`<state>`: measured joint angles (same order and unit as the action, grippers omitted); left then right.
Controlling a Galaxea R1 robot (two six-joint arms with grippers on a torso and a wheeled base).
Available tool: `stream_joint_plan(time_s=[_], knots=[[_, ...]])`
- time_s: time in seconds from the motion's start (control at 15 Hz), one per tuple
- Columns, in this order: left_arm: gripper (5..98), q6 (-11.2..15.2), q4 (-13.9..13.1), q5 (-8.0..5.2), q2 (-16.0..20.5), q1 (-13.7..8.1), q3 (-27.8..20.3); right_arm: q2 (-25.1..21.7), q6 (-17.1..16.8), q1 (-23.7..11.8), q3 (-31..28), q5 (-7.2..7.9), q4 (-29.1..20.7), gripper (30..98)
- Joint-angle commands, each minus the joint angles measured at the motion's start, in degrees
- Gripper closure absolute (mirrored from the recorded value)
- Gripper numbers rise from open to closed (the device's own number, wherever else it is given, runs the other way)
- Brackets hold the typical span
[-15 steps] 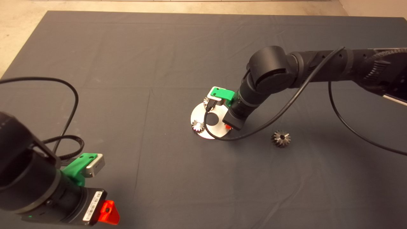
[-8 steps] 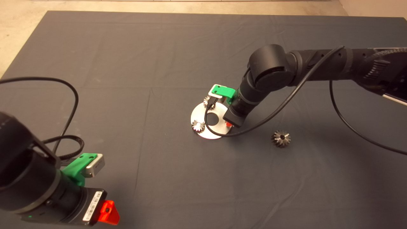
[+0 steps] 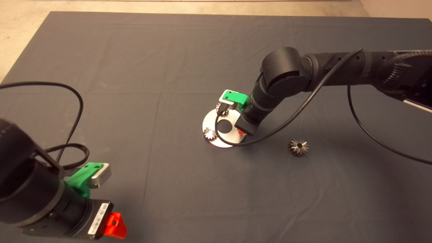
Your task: Remove an incorrectly installed larger gear and replace it with the correct smaller gear
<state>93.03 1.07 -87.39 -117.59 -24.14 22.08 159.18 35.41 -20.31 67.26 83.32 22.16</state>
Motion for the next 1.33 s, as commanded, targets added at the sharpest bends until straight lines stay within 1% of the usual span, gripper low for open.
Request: stream_joint_plan(time_s=[0.0,1.27], knots=[[6.1,0.4,0.0,-7.61,0.2,-0.3,-0.9,0.5,-0.1,-1.7,-0.2,-0.26,1.6,88.2],[6.1,0.4,0.0,-7.61,0.2,-0.3,-0.9,-0.1,-0.3,-1.6,-0.2,0.18,1.7,88.2]])
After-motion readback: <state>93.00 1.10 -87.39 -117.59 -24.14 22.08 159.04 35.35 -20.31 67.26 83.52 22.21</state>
